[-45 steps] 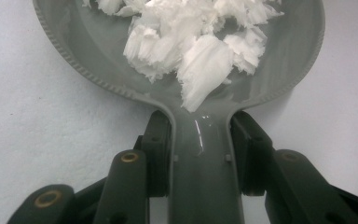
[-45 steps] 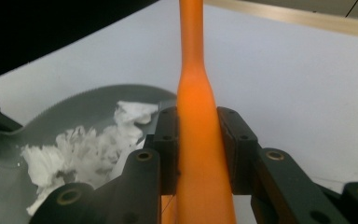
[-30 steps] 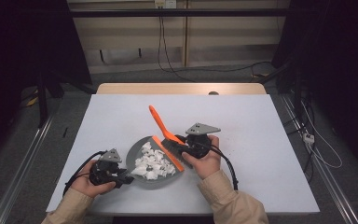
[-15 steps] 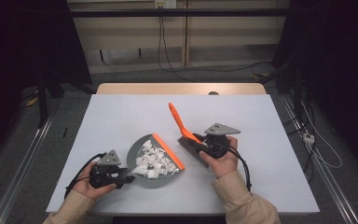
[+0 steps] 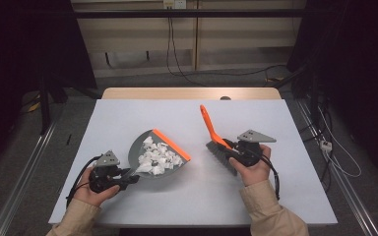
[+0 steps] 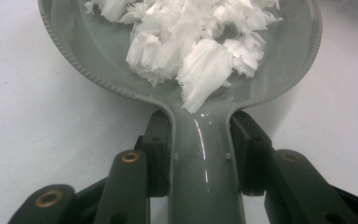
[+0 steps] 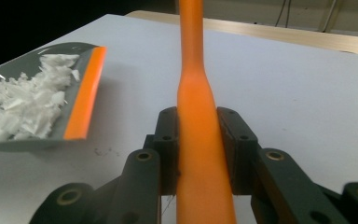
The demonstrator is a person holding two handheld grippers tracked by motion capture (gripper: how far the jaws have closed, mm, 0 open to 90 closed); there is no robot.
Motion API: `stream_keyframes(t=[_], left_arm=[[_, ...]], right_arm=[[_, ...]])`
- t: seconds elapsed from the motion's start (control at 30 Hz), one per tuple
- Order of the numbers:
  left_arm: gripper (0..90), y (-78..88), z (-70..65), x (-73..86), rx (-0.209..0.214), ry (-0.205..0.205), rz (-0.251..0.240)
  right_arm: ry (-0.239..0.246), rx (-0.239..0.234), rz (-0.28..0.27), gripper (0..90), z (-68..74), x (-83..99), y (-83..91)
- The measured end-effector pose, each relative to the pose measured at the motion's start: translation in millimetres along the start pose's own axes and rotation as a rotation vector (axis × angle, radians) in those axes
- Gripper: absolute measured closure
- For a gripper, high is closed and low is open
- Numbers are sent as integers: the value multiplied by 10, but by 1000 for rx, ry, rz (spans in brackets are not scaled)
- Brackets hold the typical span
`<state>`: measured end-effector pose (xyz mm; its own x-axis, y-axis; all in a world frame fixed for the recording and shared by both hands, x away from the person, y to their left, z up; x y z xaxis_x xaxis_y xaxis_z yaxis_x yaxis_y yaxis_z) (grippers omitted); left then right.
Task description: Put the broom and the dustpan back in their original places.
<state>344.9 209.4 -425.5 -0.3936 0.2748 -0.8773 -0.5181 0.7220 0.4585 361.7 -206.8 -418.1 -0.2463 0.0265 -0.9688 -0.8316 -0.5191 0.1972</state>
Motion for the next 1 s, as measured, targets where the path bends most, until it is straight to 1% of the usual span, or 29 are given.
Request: stream_keyframes(t=[0.03, 0.1, 0.13, 0.17, 0.23, 0.3, 0.33, 0.37, 0.4, 0.43, 0.47, 0.63, 0.73, 0.8, 0.83, 0.9, 0.93, 1.0], left_arm=[[628, 10, 9, -7, -4, 11, -4], [628, 25, 24, -16, -36, 25, -8], [627, 33, 39, -16, -32, 38, -9], [628, 41, 55, -16, -40, 43, -7], [627, 56, 79, -10, -70, 58, -2], [627, 67, 102, -1, -86, 74, -2], [627, 71, 115, 1, -90, 73, -5], [627, 74, 127, 3, -104, 73, -5], [627, 75, 133, 7, -121, 85, -12], [627, 83, 150, 7, -124, 86, -6], [627, 83, 162, 14, -131, 97, -10], [627, 110, 231, 44, -174, 126, 3], [626, 125, 262, 58, -210, 146, 2], [626, 119, 276, 59, -234, 154, 6], [626, 110, 282, 60, -243, 167, 4], [626, 86, 299, 59, -265, 165, 19], [625, 70, 307, 56, -277, 172, 25], [625, 44, 326, 53, -281, 184, 36]], right_arm=[[-4, 6, -5, 710, -30, -4, 23], [-5, 20, -14, 709, -91, -11, 70], [-4, 28, -17, 710, -124, -15, 95], [-7, 41, -17, 709, -156, -19, 125], [-6, 59, -24, 709, -231, -21, 179], [-2, 78, -29, 709, -301, -14, 234], [-7, 86, -27, 709, -336, -8, 262], [-14, 94, -27, 709, -371, -3, 286], [-18, 101, -30, 709, -400, -3, 308], [-17, 108, -32, 709, -426, -3, 332], [-17, 115, -35, 709, -446, -8, 355], [12, 150, -29, 709, -562, -11, 471], [12, 170, -32, 709, -631, 3, 534], [13, 177, -30, 709, -677, 8, 569], [15, 184, -30, 709, -693, 14, 580], [23, 196, -21, 709, -722, 32, 595], [24, 206, -18, 709, -736, 42, 603], [19, 225, -24, 709, -780, 57, 631]])
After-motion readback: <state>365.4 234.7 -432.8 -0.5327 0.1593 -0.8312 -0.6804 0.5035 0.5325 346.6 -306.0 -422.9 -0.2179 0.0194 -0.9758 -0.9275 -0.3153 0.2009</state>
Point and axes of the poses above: each handheld gripper's, and its own axes: y roughly backward along the jaws, x roughly out of its underside, z roughly to its left, the point moved 1 cm from there along -y, roughly forward along the jaws, and after that the axes turned 15 degrees about -z, right-handed, at the moved point
